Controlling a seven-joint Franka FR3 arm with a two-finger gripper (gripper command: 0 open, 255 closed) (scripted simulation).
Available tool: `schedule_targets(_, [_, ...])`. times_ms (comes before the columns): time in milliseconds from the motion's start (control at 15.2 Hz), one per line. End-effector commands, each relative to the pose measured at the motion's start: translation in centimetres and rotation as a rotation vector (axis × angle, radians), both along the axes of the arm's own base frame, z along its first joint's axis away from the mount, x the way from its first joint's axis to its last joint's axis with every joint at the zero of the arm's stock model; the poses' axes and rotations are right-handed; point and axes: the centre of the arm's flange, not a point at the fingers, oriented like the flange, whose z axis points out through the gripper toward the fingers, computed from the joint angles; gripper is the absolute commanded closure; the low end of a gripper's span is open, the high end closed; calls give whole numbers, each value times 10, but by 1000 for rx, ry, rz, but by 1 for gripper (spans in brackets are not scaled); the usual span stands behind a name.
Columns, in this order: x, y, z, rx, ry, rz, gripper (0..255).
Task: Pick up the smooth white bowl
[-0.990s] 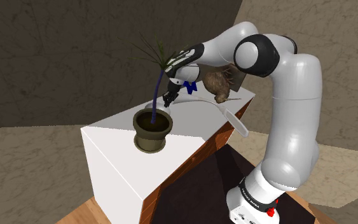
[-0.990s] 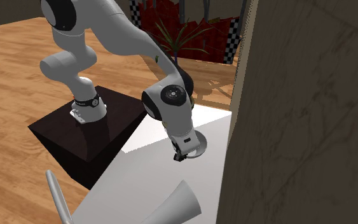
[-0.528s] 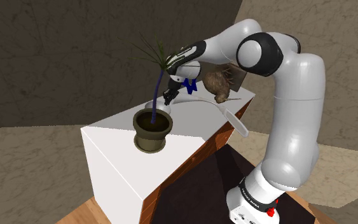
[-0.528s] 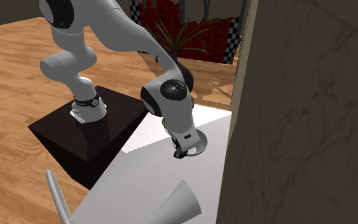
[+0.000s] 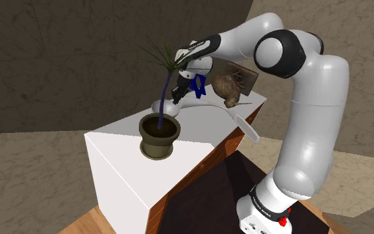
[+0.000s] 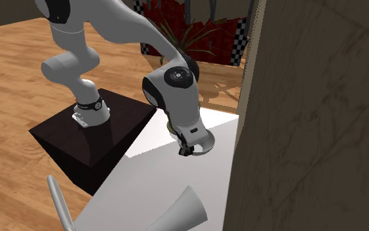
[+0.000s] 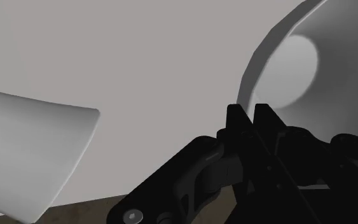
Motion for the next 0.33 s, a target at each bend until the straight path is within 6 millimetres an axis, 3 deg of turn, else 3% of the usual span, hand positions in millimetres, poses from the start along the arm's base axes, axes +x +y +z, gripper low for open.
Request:
schedule_targets(0, [0, -1, 11, 0, 0, 0, 255])
schedule_targets(264, [0, -1, 22, 0, 0, 0, 255])
